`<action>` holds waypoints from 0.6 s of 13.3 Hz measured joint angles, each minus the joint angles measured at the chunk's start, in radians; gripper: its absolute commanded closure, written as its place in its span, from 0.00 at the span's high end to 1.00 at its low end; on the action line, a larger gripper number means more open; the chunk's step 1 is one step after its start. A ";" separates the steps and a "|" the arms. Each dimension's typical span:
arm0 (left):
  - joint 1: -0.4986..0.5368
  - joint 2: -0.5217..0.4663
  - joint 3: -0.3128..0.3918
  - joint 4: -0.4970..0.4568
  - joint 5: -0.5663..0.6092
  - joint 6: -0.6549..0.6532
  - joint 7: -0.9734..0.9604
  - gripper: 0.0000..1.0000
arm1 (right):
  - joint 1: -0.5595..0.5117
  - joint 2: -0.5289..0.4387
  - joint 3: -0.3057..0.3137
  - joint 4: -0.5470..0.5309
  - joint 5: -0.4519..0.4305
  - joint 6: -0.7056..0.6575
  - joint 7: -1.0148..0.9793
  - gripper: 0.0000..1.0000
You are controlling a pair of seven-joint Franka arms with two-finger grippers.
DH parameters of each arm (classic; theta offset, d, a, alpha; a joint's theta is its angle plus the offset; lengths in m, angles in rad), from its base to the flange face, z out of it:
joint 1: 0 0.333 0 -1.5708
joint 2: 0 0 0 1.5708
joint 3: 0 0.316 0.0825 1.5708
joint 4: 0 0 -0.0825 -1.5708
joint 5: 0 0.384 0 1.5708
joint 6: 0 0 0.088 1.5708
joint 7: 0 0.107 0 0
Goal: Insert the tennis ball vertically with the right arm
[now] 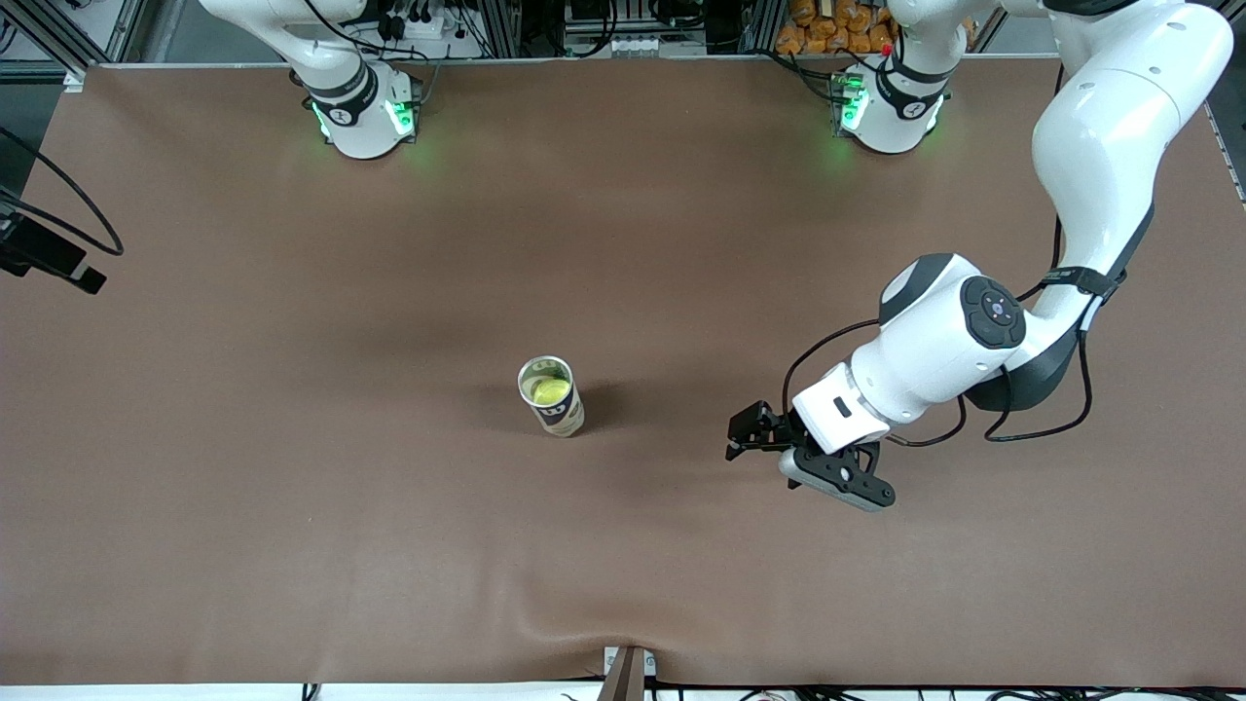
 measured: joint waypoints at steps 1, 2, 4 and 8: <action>0.000 -0.004 -0.002 0.003 0.000 -0.017 -0.007 1.00 | 0.011 -0.002 -0.010 0.000 0.000 -0.001 0.000 1.00; 0.000 -0.009 -0.005 0.009 -0.003 -0.038 -0.011 1.00 | 0.017 -0.003 -0.015 0.000 0.000 -0.001 0.000 1.00; 0.000 -0.022 -0.010 0.028 -0.023 -0.093 -0.013 1.00 | 0.020 -0.008 -0.019 0.000 0.000 -0.005 -0.001 1.00; 0.001 -0.061 -0.016 0.056 -0.039 -0.195 -0.055 1.00 | 0.021 -0.012 -0.022 0.000 -0.019 -0.049 -0.120 1.00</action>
